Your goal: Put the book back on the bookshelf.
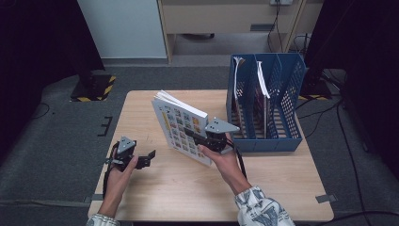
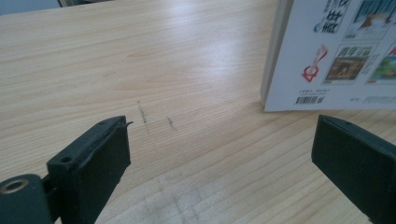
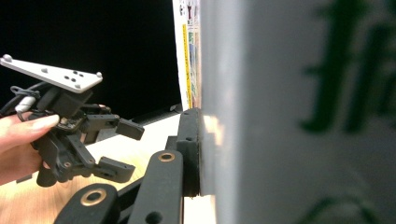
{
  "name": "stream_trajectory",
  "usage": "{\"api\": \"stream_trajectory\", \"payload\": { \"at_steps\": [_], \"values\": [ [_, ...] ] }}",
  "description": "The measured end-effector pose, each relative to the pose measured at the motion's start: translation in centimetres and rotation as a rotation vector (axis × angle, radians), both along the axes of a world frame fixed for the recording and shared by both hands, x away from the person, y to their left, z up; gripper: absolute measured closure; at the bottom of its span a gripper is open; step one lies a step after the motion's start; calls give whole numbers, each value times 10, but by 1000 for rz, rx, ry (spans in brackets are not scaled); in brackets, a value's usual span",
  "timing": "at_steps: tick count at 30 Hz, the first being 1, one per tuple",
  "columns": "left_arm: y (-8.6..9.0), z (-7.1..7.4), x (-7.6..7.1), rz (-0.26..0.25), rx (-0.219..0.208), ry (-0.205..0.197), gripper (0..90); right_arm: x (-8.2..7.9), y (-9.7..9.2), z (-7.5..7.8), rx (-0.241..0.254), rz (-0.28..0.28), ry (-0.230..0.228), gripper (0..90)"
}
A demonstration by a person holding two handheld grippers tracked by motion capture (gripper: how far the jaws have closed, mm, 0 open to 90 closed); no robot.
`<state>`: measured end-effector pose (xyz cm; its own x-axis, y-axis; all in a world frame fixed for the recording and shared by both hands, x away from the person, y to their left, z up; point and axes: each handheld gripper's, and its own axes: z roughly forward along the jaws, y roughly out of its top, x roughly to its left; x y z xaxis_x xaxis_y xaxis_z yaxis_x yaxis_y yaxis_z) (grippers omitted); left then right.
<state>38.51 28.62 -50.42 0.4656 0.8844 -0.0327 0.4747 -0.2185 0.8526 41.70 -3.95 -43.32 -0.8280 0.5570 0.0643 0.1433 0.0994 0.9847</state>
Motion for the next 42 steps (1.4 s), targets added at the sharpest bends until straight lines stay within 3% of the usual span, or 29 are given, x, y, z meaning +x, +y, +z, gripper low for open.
{"api": "stream_trajectory", "payload": {
  "at_steps": [10,42],
  "values": [
    [-2,-4,0,29,51,4,46,2,-1,2,-9,-7,-6,739],
    [-8,-11,4,56,104,11,47,2,-15,13,21,-47,-13,739]
  ]
}}
